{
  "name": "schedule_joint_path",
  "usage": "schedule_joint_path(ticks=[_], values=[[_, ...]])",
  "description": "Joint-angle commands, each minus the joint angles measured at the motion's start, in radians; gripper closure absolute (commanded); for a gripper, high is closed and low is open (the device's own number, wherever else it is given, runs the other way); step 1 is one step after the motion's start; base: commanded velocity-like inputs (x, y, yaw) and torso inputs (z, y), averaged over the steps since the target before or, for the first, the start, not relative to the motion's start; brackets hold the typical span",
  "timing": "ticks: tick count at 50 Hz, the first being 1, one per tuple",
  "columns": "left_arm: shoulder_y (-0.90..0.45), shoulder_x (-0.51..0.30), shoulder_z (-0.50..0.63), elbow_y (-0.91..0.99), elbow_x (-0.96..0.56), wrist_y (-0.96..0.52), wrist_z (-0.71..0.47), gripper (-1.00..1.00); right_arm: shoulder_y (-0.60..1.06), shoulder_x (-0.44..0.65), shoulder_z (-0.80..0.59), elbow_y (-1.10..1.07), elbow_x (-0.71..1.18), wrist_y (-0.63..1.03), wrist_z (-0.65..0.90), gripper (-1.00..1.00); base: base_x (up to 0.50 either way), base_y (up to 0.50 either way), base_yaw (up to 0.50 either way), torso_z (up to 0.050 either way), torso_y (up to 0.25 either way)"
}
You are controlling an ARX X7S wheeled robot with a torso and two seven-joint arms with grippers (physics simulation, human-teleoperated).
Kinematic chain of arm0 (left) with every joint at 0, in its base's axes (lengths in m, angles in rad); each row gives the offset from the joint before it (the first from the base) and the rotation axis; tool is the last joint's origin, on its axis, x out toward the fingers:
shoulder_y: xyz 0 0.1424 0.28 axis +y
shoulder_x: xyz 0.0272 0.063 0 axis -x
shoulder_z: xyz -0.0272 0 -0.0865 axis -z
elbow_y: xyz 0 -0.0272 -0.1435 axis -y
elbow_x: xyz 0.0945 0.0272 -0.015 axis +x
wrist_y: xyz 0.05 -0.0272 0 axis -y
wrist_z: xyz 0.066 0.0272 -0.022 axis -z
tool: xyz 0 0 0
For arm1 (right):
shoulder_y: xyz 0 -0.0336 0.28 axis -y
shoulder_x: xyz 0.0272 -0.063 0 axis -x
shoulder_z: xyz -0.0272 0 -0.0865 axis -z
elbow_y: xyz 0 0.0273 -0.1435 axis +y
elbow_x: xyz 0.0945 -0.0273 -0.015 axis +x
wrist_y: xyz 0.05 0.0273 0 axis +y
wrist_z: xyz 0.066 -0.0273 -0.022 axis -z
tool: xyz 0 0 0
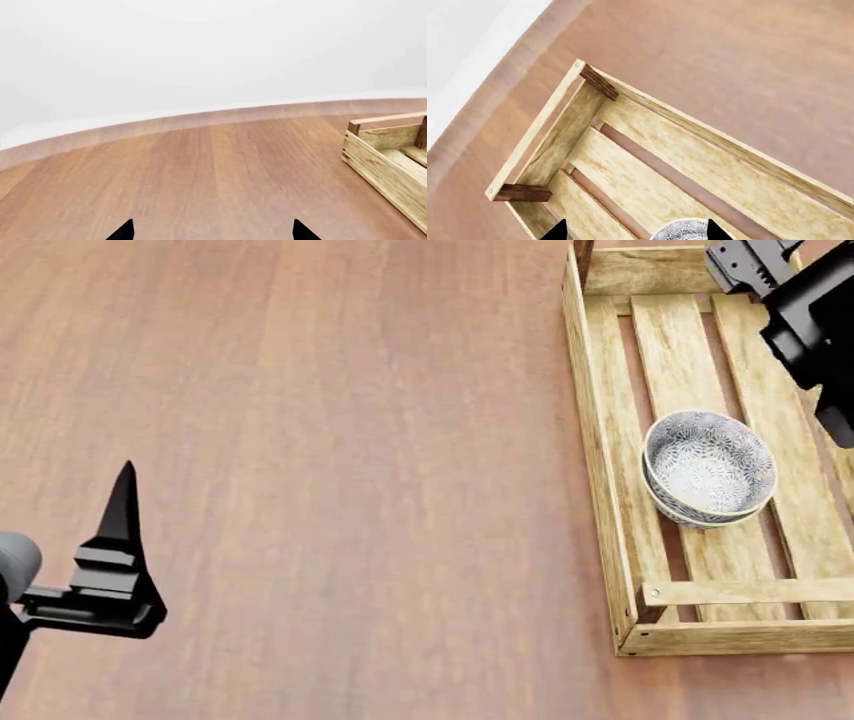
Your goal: Stack the right bowl on the left bowl and place them in the tray.
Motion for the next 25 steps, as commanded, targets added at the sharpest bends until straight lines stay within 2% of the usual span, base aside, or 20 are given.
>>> schedule_joint_path(ticks=[1, 5, 7, 8, 9, 10, 12, 13, 14, 15, 16, 17, 18, 19, 23, 25], values=[[-0.016, 0.015, -0.022, 0.003, 0.005, -0.017, 0.017, -1.0, 0.132, -0.109, -0.205, 0.0, -0.076, -0.092, -0.165, -1.0, 0.0, 0.0, 0.0, 0.0, 0.0], [-0.017, 0.018, -0.018, -0.013, 0.013, 0.002, 0.023, -1.0, 0.114, -0.166, -0.27, -0.002, -0.126, -0.166, -0.323, -1.0, 0.0, 0.0, 0.0, 0.0, 0.0], [-0.017, 0.019, -0.012, -0.014, 0.016, 0.007, 0.024, -1.0, 0.216, -0.09, -0.271, -0.302, -0.191, -0.466, -0.318, -1.0, 0.0, 0.0, 0.0, 0.0, 0.0], [-0.019, 0.019, -0.006, -0.014, 0.021, 0.011, 0.025, -1.0, 0.302, -0.02, -0.306, -0.452, -0.306, -0.616, -0.246, -1.0, 0.0, 0.0, 0.0, 0.0, 0.0], [-0.02, 0.018, -0.006, -0.014, 0.02, 0.012, 0.027, -1.0, 0.352, 0.014, -0.368, -0.602, -0.438, -0.766, -0.179, -1.0, 0.0, 0.0, 0.0, 0.0, 0.0], [-0.02, 0.018, -0.006, -0.013, 0.019, 0.015, 0.029, -1.0, 0.364, 0.015, -0.415, -0.752, -0.495, -0.916, -0.113, -1.0, 0.0, 0.0, 0.0, 0.0, 0.0], [-0.022, 0.019, 0.0, -0.014, 0.023, 0.017, 0.028, -1.0, 0.302, 0.12, -0.306, -1.052, -0.795, -1.216, 0.187, -1.0, 0.0, 0.0, 0.0, 0.0, 0.0], [-0.023, 0.019, 0.003, -0.011, 0.024, 0.017, 0.027, -1.0, 0.267, 0.158, -0.266, -1.202, -0.945, -1.262, 0.337, -1.0, 0.0, 0.0, 0.0, 0.0, 0.0], [-0.023, 0.019, 0.004, -0.01, 0.025, 0.018, 0.027, -1.0, 0.253, 0.177, -0.248, -1.273, -1.095, -1.26, 0.4, -1.0, 0.0, 0.0, 0.0, 0.0, 0.0], [-0.025, 0.012, 0.02, -0.007, 0.05, 0.021, 0.019, -1.0, 0.233, 0.195, -0.24, -1.291, -1.245, -1.26, 0.55, -1.0, 0.0, 0.0, 0.0, 0.0, 0.0], [-0.026, 0.014, 0.018, -0.008, 0.045, 0.021, 0.02, -1.0, 0.22, 0.207, -0.224, -1.312, -1.395, -1.255, 0.57, -1.0, 0.0, 0.0, 0.0, 0.0, 0.0], [-0.03, 0.009, 0.033, -0.007, 0.067, 0.021, 0.012, -1.0, 0.214, 0.214, -0.233, -1.332, -1.545, -1.254, 0.703, -1.0, 0.0, 0.0, 0.0, 0.0, 0.0], [-0.031, 0.01, 0.036, -0.007, 0.067, 0.023, 0.013, -1.0, 0.211, 0.221, -0.229, -1.353, -1.66, -1.249, 0.735, -1.0, 0.0, 0.0, 0.0, 0.0, 0.0], [-0.031, 0.012, 0.037, -0.006, 0.065, 0.022, 0.013, -1.0, 0.214, 0.23, -0.232, -1.393, -1.776, -1.239, 0.829, -1.0, 0.0, 0.0, 0.0, 0.0, 0.0], [-0.032, 0.011, 0.043, 0.002, 0.069, 0.024, 0.01, -1.0, 0.164, 0.237, -0.218, -1.472, -1.976, -1.202, 0.974, -1.0, 0.0, 0.0, 0.0, 0.0, 0.0], [-0.031, 0.011, 0.049, 0.003, 0.073, 0.026, 0.008, -1.0, 0.135, 0.232, -0.208, -1.473, -1.997, -1.196, 0.975, -1.0, 0.0, 0.0, 0.0, 0.0, 0.0]])
